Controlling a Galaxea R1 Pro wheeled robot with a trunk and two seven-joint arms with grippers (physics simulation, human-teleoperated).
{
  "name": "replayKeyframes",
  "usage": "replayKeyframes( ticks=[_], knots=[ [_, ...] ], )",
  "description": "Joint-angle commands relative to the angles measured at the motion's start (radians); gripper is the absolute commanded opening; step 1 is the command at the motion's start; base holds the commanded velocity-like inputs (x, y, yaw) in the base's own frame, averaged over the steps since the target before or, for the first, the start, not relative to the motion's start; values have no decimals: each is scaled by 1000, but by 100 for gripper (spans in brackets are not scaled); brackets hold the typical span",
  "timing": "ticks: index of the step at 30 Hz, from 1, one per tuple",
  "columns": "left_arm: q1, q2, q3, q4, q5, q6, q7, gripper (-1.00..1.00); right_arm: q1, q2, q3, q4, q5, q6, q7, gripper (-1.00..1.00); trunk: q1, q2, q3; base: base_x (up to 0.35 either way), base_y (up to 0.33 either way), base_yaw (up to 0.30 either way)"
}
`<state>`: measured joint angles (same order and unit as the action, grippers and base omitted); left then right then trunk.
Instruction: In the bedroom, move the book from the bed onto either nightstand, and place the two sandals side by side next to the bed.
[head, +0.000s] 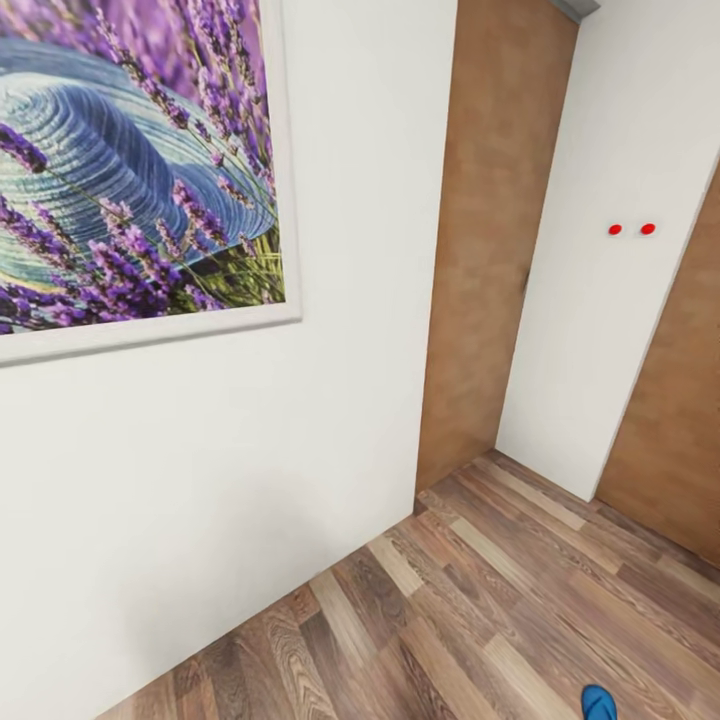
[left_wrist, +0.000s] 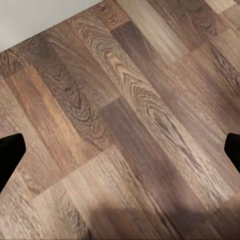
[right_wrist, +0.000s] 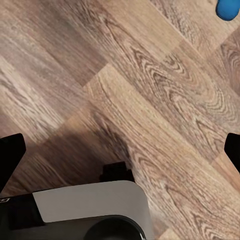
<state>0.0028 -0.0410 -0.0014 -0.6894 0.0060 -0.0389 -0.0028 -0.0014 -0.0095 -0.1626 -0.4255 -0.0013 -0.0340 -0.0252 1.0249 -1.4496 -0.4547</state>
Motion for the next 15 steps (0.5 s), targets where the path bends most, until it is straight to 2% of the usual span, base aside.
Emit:
replayKeyframes(
  ticks=[1, 7, 15],
  knots=[
    [0, 0, 0, -1, 1, -2, 0, 100, 0, 0, -1, 0, 0, -3, -1, 100, 0, 0, -1, 36, 11, -46],
    [0, 0, 0, -1, 1, -2, 0, 100, 0, 0, 0, -1, 0, -2, -1, 100, 0, 0, -3, 17, 5, -115],
    [0, 0, 0, -1, 1, -3, 0, 100, 0, 0, -1, -1, 0, -3, -1, 100, 0, 0, -8, 2, 0, -208]
  ],
)
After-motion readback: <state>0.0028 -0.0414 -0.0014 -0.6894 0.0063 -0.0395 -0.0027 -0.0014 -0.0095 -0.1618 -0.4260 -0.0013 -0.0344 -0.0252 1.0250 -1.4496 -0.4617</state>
